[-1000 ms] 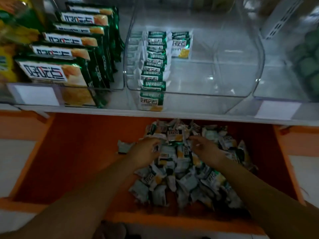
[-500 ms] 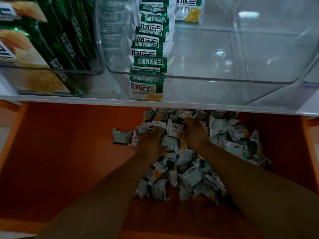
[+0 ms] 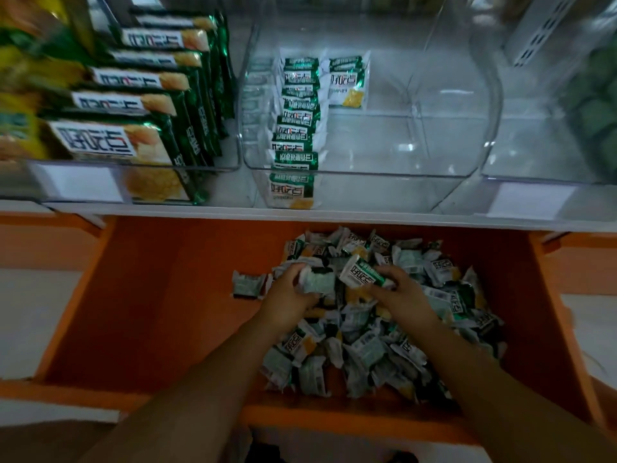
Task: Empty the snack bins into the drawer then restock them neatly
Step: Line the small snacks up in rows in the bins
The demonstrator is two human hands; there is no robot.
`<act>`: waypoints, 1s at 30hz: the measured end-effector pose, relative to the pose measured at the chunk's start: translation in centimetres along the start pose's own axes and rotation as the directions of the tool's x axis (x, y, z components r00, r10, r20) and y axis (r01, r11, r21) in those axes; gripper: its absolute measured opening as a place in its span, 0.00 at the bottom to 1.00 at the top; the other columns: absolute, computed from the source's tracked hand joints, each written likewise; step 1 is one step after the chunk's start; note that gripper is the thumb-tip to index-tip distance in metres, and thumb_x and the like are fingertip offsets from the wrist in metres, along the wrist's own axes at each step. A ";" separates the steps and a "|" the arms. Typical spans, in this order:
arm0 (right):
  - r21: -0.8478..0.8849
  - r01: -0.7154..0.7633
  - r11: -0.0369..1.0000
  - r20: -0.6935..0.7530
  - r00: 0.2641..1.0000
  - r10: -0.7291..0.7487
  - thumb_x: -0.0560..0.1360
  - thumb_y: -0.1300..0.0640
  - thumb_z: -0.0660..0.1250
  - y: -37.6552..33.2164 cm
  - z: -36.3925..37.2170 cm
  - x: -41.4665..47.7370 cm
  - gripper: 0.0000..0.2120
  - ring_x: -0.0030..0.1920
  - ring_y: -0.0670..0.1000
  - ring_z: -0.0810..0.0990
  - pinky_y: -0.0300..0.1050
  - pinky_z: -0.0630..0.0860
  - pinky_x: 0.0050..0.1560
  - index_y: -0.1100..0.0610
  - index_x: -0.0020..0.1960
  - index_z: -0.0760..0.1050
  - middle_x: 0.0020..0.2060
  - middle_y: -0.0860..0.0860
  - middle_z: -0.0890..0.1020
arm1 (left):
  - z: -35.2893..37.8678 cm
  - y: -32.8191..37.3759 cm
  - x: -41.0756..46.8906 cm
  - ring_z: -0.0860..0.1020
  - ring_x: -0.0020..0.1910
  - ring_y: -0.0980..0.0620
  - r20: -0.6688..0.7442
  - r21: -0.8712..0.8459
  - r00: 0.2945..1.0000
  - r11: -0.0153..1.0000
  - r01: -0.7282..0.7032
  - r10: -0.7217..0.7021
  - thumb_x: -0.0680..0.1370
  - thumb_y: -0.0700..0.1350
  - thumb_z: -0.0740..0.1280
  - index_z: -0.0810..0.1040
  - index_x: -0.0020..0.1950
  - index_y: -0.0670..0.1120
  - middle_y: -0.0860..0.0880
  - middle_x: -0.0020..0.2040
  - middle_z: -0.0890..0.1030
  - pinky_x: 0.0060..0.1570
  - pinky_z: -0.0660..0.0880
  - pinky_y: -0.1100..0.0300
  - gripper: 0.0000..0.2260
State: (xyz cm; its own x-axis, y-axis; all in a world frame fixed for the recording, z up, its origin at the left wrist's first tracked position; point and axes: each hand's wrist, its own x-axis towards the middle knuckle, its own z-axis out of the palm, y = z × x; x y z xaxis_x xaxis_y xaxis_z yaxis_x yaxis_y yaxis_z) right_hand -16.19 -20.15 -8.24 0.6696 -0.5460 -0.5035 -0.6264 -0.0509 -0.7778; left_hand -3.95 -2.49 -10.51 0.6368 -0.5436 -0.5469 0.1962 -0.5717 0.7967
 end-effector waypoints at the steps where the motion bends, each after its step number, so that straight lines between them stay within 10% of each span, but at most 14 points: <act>1: 0.022 0.026 0.999 -0.018 1.000 -0.026 0.77 0.54 0.69 -0.6 -0.2 -0.9 0.18 0.36 0.46 0.77 0.35 0.74 0.30 0.51 0.65 0.71 0.48 0.46 0.76 | -0.2 0.9 -1.0 0.81 0.54 0.45 0.009 -0.052 1.000 0.999 -0.004 0.004 0.78 0.40 0.69 0.66 0.72 0.53 0.50 0.66 0.71 0.45 0.82 0.53 0.25; 7: 0.113 0.262 0.958 -0.053 0.965 -0.257 0.76 0.55 0.69 -6.9 -2.0 -5.8 0.10 0.34 0.42 0.81 0.38 0.80 0.37 0.53 0.57 0.75 0.51 0.47 0.80 | -3.4 7.4 -6.5 0.83 0.42 0.57 -0.054 -0.151 0.974 0.962 -0.227 0.222 0.77 0.36 0.69 0.69 0.68 0.52 0.47 0.59 0.79 0.37 0.80 0.62 0.23; 11: 0.042 0.385 0.922 -0.069 0.922 -0.381 0.76 0.54 0.69 -10.9 -3.1 -8.2 0.08 0.34 0.37 0.79 0.32 0.75 0.34 0.48 0.54 0.75 0.48 0.43 0.80 | -5.6 10.9 -9.8 0.83 0.51 0.53 -0.058 -0.204 0.955 0.933 -0.295 0.289 0.75 0.40 0.73 0.74 0.66 0.54 0.51 0.60 0.79 0.48 0.82 0.55 0.22; 19: 0.120 0.540 0.833 -0.120 0.841 -0.527 0.74 0.56 0.71 -18.5 -4.4 -10.2 0.08 0.37 0.40 0.82 0.33 0.77 0.36 0.45 0.49 0.77 0.40 0.40 0.82 | -10.3 16.0 -13.1 0.78 0.51 0.59 -0.198 0.080 0.841 0.864 -0.497 0.503 0.76 0.54 0.69 0.78 0.53 0.66 0.59 0.55 0.76 0.50 0.77 0.62 0.07; 26: -0.025 0.504 0.863 -0.282 0.825 -0.490 0.75 0.55 0.71 -24.2 -5.7 -0.8 0.08 0.37 0.49 0.77 0.39 0.74 0.35 0.52 0.48 0.71 0.40 0.50 0.77 | -14.7 20.1 -12.5 0.80 0.47 0.56 -0.191 0.005 0.790 0.806 -0.593 0.582 0.76 0.49 0.70 0.81 0.48 0.65 0.64 0.44 0.78 0.43 0.75 0.63 0.09; 30: -0.143 0.355 0.924 -0.327 0.864 -0.382 0.73 0.61 0.70 -24.9 -5.7 6.7 0.10 0.43 0.53 0.75 0.45 0.72 0.44 0.54 0.40 0.68 0.37 0.51 0.75 | -16.3 20.6 -10.3 0.75 0.56 0.59 -0.310 -0.006 0.755 0.793 -0.609 0.578 0.76 0.48 0.71 0.81 0.48 0.63 0.65 0.58 0.75 0.50 0.71 0.60 0.08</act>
State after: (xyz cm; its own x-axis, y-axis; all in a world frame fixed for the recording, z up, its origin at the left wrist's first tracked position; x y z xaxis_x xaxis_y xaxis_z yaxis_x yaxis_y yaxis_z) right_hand 1.63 -27.36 9.88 0.6874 -0.7261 -0.0145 -0.3982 -0.3602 -0.8436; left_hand 5.67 1.37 15.73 0.8253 -0.5501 0.1274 -0.2282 -0.1186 0.9664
